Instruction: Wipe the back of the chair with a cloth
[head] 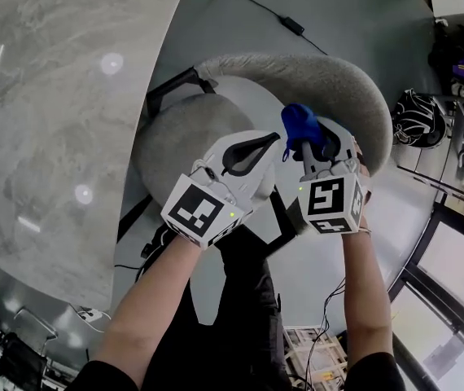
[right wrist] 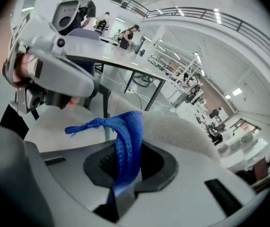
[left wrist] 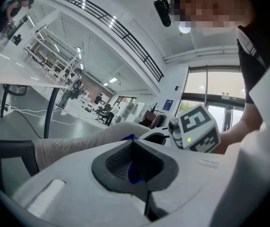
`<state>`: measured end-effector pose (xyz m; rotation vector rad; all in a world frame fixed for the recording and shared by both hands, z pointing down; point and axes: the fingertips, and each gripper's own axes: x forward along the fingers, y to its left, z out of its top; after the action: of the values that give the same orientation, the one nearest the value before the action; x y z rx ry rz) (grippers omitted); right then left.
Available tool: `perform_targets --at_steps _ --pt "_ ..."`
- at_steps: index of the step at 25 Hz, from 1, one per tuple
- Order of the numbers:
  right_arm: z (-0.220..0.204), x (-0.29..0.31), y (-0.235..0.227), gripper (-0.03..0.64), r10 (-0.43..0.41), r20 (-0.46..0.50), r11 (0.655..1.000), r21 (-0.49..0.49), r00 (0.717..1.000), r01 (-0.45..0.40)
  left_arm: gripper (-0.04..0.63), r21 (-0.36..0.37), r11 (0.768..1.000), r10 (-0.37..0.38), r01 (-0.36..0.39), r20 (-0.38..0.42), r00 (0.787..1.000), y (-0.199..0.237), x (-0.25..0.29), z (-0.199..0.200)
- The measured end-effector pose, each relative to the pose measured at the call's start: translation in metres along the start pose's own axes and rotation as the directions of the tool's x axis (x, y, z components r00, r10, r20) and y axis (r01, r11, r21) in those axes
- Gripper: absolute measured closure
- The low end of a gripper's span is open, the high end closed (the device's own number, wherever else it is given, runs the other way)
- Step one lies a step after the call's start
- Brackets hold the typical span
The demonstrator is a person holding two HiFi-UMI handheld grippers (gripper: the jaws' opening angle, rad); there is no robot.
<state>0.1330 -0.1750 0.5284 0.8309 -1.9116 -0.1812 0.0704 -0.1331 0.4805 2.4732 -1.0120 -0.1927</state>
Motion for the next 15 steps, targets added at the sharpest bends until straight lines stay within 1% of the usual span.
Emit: perform_targets --at_steps 2,4,5,6,7,8,9,10,11,12,13,15 --pt "0.01 -0.02 -0.019 0.552 -0.027 0.013 0.998 0.058 1.0 0.026 0.588 0.006 1.0 -0.008 0.008 0.002 1.0 -0.007 0.0 0.01" --pt "0.019 -0.039 -0.042 0.552 -0.076 0.02 0.992 0.104 0.997 0.073 0.588 0.013 1.0 -0.017 0.017 0.006 1.0 -0.014 0.0 0.019" --pt "0.023 -0.049 -0.057 0.552 -0.117 0.022 0.986 0.122 0.993 0.113 0.588 0.017 1.0 -0.022 0.022 0.009 1.0 -0.017 0.0 0.023" --pt "0.027 -0.059 -0.072 0.552 -0.174 0.023 0.977 0.131 0.984 0.17 0.588 0.024 0.999 -0.026 0.025 0.011 1.0 -0.019 0.0 0.027" --pt "0.031 -0.069 -0.089 0.552 -0.249 0.023 0.962 0.121 0.968 0.245 0.588 0.029 0.999 -0.029 0.028 0.01 1.0 -0.02 0.0 0.029" --pt "0.034 -0.079 -0.105 0.552 -0.334 0.022 0.939 0.092 0.942 0.331 0.588 0.029 0.999 -0.029 0.029 0.009 1.0 -0.021 0.0 0.031" --pt "0.036 -0.084 -0.117 0.552 -0.418 0.021 0.908 0.047 0.908 0.416 0.588 0.025 0.999 -0.028 0.028 0.01 1.0 -0.02 0.0 0.032" --pt "0.037 -0.085 -0.125 0.552 -0.486 0.019 0.874 -0.005 0.874 0.486 0.588 0.021 0.999 -0.025 0.025 0.011 1.0 -0.019 -0.001 0.032" --pt "0.037 -0.08 -0.128 0.552 -0.533 0.013 0.844 -0.058 0.846 0.533 0.588 0.02 1.0 -0.022 0.022 0.01 1.0 -0.016 -0.001 0.031" --pt "0.036 -0.069 -0.127 0.552 -0.558 0.003 0.825 -0.106 0.83 0.555 0.588 0.025 0.999 -0.02 0.019 0.008 1.0 -0.012 -0.002 0.028" --pt "0.035 -0.055 -0.122 0.552 -0.565 -0.007 0.817 -0.142 0.825 0.559 0.588 0.032 0.999 -0.017 0.017 0.003 1.0 -0.007 -0.003 0.024" --pt "0.034 -0.024 -0.108 0.552 -0.547 -0.02 0.826 -0.175 0.837 0.535 0.588 0.036 0.999 -0.008 0.008 -0.003 1.0 0.002 -0.005 0.016"
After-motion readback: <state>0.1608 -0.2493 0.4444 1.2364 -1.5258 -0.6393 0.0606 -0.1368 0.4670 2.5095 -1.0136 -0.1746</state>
